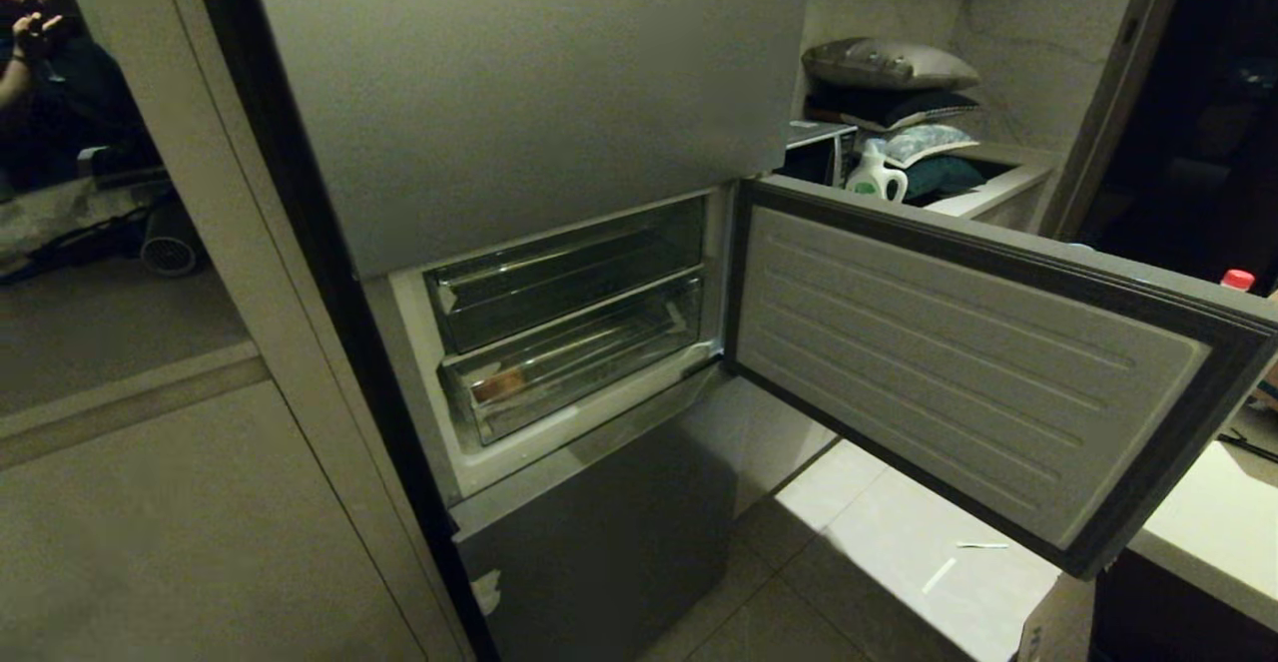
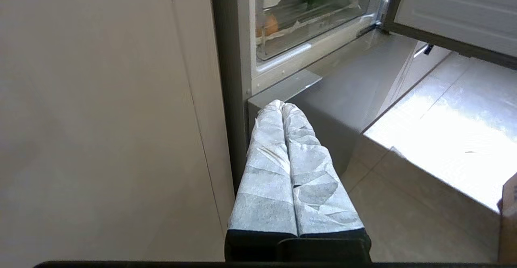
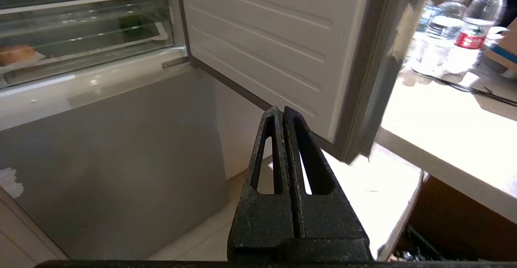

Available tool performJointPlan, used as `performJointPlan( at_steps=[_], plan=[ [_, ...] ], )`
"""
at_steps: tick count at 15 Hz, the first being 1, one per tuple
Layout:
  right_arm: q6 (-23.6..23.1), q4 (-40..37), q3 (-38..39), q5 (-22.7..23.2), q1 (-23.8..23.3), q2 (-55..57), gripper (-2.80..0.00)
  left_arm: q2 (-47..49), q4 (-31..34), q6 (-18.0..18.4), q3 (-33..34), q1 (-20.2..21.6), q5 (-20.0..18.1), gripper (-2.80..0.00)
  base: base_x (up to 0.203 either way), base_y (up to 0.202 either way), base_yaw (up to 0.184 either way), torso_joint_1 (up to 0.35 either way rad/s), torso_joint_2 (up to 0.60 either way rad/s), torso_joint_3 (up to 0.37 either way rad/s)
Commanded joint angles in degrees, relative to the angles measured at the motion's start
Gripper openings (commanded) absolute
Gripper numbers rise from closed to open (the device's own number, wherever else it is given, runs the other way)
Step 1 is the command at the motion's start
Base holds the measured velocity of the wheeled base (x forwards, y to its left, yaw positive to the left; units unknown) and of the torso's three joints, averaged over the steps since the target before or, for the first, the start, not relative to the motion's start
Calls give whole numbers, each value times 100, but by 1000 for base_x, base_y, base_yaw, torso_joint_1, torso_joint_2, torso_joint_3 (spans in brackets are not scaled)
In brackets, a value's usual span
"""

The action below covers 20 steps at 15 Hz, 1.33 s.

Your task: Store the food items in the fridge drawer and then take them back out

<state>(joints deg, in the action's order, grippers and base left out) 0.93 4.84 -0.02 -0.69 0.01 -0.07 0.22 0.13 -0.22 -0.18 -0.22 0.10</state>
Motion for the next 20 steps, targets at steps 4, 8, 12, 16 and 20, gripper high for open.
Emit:
performJointPlan(
  at_steps=[4, 8, 12, 16, 20],
  plan=[
    [4, -1, 178, -1, 8, -1, -280, -13, -5, -5, 9, 4, -1, -280, 3, -7, 151, 4, 4, 3],
    [4, -1, 178, -1, 5, -1, -280, -13, -8, -5, 7, 4, 2, -280, 3, -7, 176, 4, 4, 3],
    [4, -1, 178, -1, 8, -1, -280, -13, -5, -5, 9, 4, -1, -280, 2, -8, 179, 2, 2, 2],
    [13, -1, 178, -1, 8, -1, -280, -13, -5, -5, 9, 4, 8, -280, 0, -8, 175, 1, 4, 4],
    [13, -1, 178, -1, 2, -1, -280, -13, -5, -5, 7, 4, 6, -280, 0, -5, 83, 2, 5, 1]
  ],
)
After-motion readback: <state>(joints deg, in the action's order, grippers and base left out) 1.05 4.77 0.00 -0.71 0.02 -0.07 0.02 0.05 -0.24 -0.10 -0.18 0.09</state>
